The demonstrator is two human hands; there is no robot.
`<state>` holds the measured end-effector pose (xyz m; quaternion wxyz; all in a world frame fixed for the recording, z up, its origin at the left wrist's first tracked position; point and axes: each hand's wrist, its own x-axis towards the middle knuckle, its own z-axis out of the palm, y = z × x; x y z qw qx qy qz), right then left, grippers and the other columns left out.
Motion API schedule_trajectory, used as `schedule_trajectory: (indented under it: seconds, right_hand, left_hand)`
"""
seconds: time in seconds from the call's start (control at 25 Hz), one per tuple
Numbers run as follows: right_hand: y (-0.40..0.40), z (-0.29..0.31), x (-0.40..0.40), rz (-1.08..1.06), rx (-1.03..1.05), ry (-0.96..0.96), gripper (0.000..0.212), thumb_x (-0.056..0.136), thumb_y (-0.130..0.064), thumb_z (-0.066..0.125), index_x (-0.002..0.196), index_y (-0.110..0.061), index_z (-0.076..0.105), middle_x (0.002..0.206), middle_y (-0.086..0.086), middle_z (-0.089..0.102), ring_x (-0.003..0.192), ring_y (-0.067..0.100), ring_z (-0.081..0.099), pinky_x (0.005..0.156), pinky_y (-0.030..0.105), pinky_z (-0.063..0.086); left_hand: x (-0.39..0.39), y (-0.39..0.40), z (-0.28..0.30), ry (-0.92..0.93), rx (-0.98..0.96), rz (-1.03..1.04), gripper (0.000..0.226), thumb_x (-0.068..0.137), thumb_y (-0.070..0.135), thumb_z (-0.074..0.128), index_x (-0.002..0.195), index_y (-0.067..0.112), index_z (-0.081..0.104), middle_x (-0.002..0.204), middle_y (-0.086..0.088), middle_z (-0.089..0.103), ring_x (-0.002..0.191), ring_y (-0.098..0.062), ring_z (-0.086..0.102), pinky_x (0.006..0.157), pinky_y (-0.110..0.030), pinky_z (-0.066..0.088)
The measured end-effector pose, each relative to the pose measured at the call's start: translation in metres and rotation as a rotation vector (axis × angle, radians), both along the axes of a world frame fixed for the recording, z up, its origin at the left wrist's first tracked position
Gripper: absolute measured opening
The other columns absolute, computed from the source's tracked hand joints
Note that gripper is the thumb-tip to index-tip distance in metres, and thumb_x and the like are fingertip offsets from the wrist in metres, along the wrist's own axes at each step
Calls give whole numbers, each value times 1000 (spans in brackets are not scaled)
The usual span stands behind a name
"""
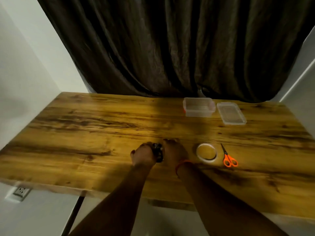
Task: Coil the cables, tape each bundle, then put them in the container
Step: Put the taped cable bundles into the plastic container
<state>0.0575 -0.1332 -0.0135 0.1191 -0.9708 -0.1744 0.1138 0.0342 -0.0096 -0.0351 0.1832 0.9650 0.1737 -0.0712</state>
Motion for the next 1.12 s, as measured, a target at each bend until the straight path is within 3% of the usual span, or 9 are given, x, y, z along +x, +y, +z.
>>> schedule_trajectory:
  seconds: [0.12,0.32,0.44,0.56,0.64,0.84,1.0,1.12]
  right_hand:
    - [9,-1,3,-97,71,22,44,98,-22,49,140,-12,42,130,18,56,126,36,45,99,45,44]
    - [-7,22,24,-360,499,97,20,92,-18,52,113,-19,49,101,13,67,90,33,64,71,36,48]
    - [-40,33,51,-497,676,42,9,90,-14,53,89,-20,47,89,7,61,80,24,57,69,36,46]
    - [-84,35,84,-510,768,10,4,93,-13,53,95,-15,49,89,5,60,80,19,58,68,32,49]
    - [-104,35,102,-505,790,23,4,95,-16,52,97,-16,48,92,4,59,83,19,57,73,34,50]
    - [-124,37,151,-532,838,-3,8,94,-7,51,92,-15,50,92,6,58,87,21,57,78,31,48]
    - [-116,40,182,-586,830,-59,12,94,-5,51,91,-16,56,96,6,61,94,23,59,84,34,51]
    - [-113,37,205,-586,793,-27,12,98,-11,48,100,-14,60,109,9,64,104,24,60,86,32,50]
  left_hand:
    - [7,11,1,-6,-173,40,25,88,41,64,101,20,70,101,0,71,101,-24,66,87,-36,46]
    - [47,0,31,-159,-420,71,24,98,19,51,114,7,63,114,-14,68,103,-32,64,78,-36,48]
    - [77,-39,43,-282,-555,119,16,95,18,57,107,12,65,106,-6,70,97,-26,66,75,-32,51]
    - [106,-83,46,-308,-711,188,3,93,21,62,95,22,62,97,-1,69,84,-20,68,75,-41,60]
    - [118,-104,53,-320,-769,226,5,93,17,61,95,22,58,98,-3,68,78,-17,65,74,-40,60]
    - [151,-128,58,-395,-693,153,10,94,8,59,88,16,61,97,0,64,92,-18,59,79,-27,46]
    - [187,-118,53,-319,-590,34,16,100,22,52,101,18,68,108,-7,70,101,-26,65,78,-30,49]
    - [218,-112,55,-298,-429,-126,25,99,17,49,116,8,66,117,-11,68,105,-29,63,76,-30,44]
